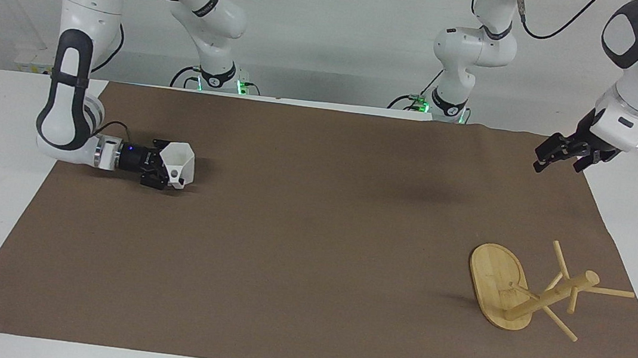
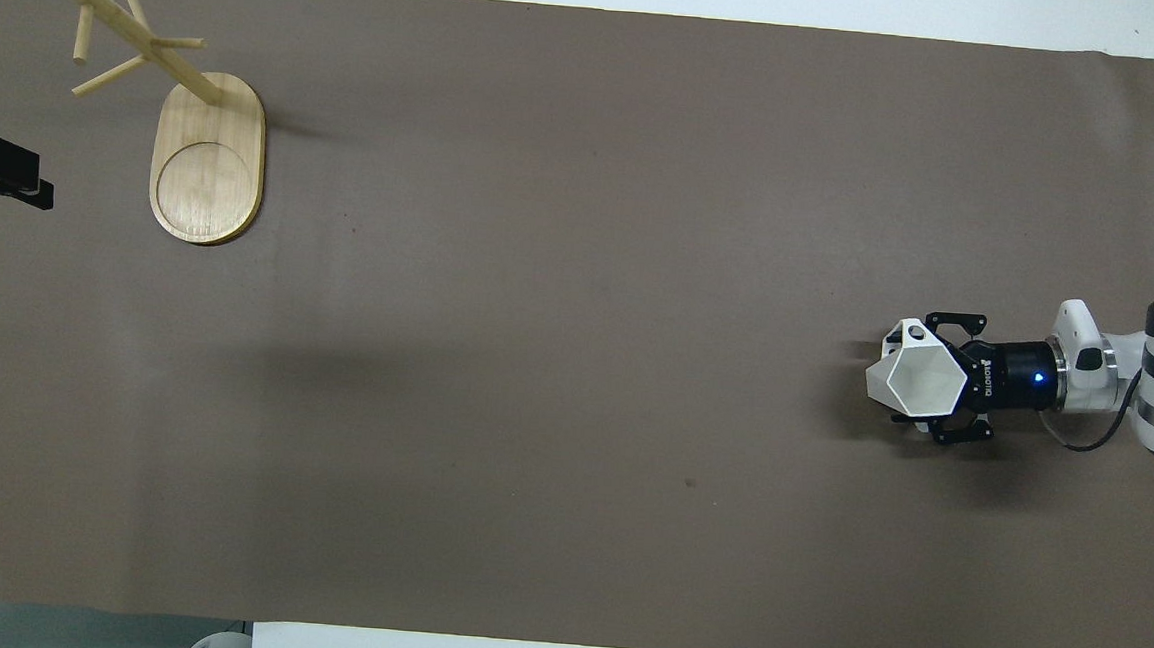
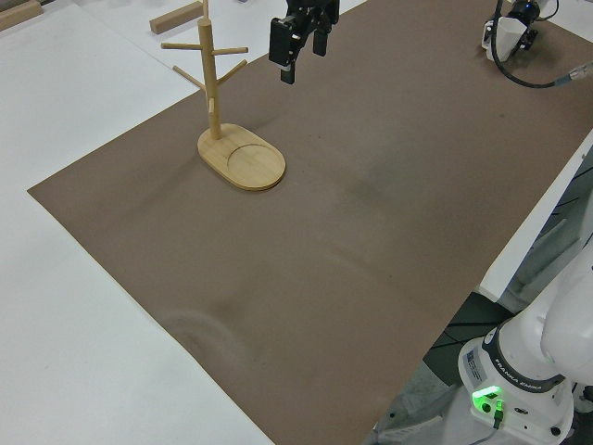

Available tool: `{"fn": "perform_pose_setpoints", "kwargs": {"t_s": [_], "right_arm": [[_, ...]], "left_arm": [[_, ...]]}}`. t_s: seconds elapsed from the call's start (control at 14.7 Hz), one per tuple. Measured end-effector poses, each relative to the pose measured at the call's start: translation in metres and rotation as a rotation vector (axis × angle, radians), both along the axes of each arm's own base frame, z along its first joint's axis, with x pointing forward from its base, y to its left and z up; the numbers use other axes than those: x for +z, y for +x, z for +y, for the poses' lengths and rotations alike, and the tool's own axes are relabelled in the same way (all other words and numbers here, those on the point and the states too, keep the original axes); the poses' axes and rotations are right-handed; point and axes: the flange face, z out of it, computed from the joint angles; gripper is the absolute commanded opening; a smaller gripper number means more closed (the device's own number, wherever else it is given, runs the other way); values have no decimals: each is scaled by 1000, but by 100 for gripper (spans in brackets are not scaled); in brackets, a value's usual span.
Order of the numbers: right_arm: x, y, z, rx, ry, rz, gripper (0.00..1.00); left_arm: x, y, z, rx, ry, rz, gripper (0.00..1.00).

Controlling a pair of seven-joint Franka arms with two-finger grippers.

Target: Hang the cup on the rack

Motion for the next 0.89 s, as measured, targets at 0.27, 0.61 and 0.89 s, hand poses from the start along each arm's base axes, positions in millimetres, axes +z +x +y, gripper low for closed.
{"fn": "perform_pose_setpoints", "kwargs": {"t_s": [0.27,0.61,0.89], "right_arm": [[0,6,20,26,-1,10,11],[17,28,70,15,35,53,9],[58,63,171,-33,55,77,9]], "left_arm": [[1,1,-1,-1,0,-6,100],[1,0,-18,-31,-1,-14,100],[2,-12,-101,-8,3,-13,100]]}}
